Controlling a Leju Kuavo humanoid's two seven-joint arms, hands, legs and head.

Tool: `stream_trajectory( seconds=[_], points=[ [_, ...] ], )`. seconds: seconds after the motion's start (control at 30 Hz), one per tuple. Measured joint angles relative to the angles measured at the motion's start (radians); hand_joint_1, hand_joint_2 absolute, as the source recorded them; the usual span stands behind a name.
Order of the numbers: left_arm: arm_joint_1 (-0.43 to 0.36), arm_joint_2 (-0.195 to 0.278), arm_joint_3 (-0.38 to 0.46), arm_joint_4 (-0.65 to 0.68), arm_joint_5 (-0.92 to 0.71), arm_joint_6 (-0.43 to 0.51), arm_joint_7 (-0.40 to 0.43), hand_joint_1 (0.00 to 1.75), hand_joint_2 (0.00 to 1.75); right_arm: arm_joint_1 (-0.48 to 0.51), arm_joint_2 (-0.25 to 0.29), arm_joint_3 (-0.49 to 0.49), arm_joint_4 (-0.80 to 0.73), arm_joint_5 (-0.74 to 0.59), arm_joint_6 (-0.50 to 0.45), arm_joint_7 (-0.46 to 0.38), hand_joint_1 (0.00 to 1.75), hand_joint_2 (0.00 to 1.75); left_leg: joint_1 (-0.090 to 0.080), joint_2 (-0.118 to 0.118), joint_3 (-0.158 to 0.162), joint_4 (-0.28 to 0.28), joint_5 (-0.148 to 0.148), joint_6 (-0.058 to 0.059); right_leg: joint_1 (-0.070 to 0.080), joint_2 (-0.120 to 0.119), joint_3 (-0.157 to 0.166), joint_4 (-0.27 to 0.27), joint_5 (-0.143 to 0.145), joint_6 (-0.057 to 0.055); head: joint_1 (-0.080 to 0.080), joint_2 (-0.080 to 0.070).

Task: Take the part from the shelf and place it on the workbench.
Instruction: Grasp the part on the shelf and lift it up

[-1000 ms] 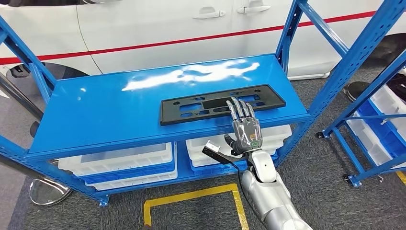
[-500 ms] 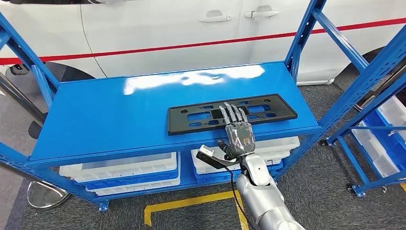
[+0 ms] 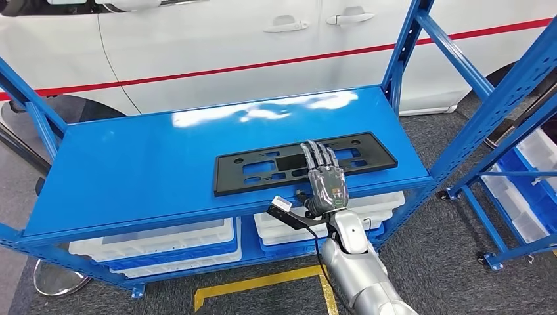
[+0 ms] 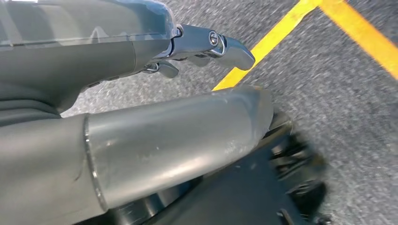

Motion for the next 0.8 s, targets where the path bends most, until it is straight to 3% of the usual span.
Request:
stream_trajectory(
  seconds=[0.07,0.2,0.27,0.33,0.37,0.4,0.5,0.53,0.57,0.67,0.73,0.8],
  points=[
    [-0.002,0.001,0.001,0.000,-0.001,-0.002,0.000,0.00,0.00,-0.001,0.000,0.000,-0.001,-0.006,0.000,-0.003,0.00,1.75,-0.006,0.001,0.036,-0.080,0.012,0.014,0.002,0.000,0.009,-0.002,-0.006,0.010,0.000,0.000],
    [-0.001,0.001,0.001,0.000,-0.001,-0.002,0.000,0.00,0.00,-0.002,0.000,0.001,-0.004,-0.009,0.000,-0.005,0.00,1.75,-0.003,-0.002,0.066,-0.110,0.005,0.037,0.002,-0.003,0.007,0.030,-0.005,0.036,0.001,0.000],
    [-0.001,0.001,0.001,0.000,-0.001,-0.002,0.001,0.00,0.00,-0.004,0.000,0.001,-0.005,-0.009,0.000,-0.005,0.00,1.75,-0.001,-0.002,0.082,-0.116,0.002,0.045,0.000,-0.003,-0.041,0.117,-0.049,0.043,0.001,0.000],
    [-0.001,0.001,0.001,0.000,-0.001,-0.002,0.001,0.00,0.00,-0.001,0.000,0.001,-0.005,-0.009,0.000,-0.005,0.00,1.75,-0.001,-0.002,0.090,-0.115,-0.005,0.049,-0.002,-0.003,-0.122,0.234,-0.090,0.048,0.001,0.000],
    [0.001,0.000,0.001,0.000,0.001,-0.002,0.002,0.00,0.00,0.003,0.000,0.001,-0.005,-0.009,0.000,-0.005,0.00,1.75,-0.001,-0.002,0.095,-0.114,-0.009,0.049,-0.002,-0.003,-0.152,0.264,-0.091,0.050,0.001,0.000],
    [0.003,0.000,0.003,0.000,0.002,-0.002,0.002,0.00,0.00,0.006,-0.001,0.001,-0.005,-0.009,0.000,-0.005,0.00,1.75,-0.001,-0.003,0.102,-0.114,-0.014,0.047,-0.003,-0.003,-0.165,0.261,-0.073,0.050,0.001,0.000],
    [0.004,0.000,0.009,0.000,0.006,-0.002,0.001,0.00,0.00,0.008,-0.001,0.000,-0.005,-0.009,0.000,-0.004,0.00,1.75,-0.001,-0.003,0.132,-0.112,-0.038,0.037,-0.003,-0.006,-0.119,0.089,0.051,0.045,0.001,0.000],
    [0.003,0.000,0.011,0.000,0.006,-0.002,0.000,0.00,0.00,0.008,-0.002,0.000,-0.005,-0.010,0.000,-0.005,0.00,1.75,-0.002,-0.004,0.137,-0.110,-0.046,0.031,0.000,-0.007,-0.103,0.040,0.071,0.039,0.001,0.000],
    [0.002,0.000,0.012,0.000,0.006,-0.002,-0.001,0.00,0.00,0.009,-0.002,0.000,-0.005,-0.011,0.000,-0.007,0.00,1.75,-0.003,-0.004,0.138,-0.108,-0.054,0.024,0.002,-0.007,-0.096,0.014,0.082,0.032,0.002,0.000],
    [0.002,0.000,0.018,0.000,0.006,-0.006,-0.009,0.00,0.00,0.014,-0.003,-0.001,-0.008,-0.015,0.000,-0.014,0.00,1.75,-0.004,-0.002,0.142,-0.099,-0.067,0.006,0.005,-0.004,-0.090,0.007,0.077,0.006,0.002,0.000],
    [0.000,0.000,0.021,0.000,0.005,-0.007,-0.015,0.00,0.00,0.014,-0.003,-0.001,-0.010,-0.016,0.000,-0.016,0.04,1.75,-0.001,-0.002,0.126,-0.054,-0.088,-0.002,0.002,-0.004,-0.079,0.003,0.074,-0.005,0.002,0.000],
    [-0.002,0.000,0.024,0.000,0.003,-0.007,-0.018,0.00,0.00,0.014,-0.003,-0.001,-0.010,-0.018,0.000,-0.018,0.89,1.75,0.002,-0.001,0.064,0.059,-0.137,-0.011,0.000,-0.005,-0.074,0.001,0.070,-0.012,0.002,0.000]
  ],
)
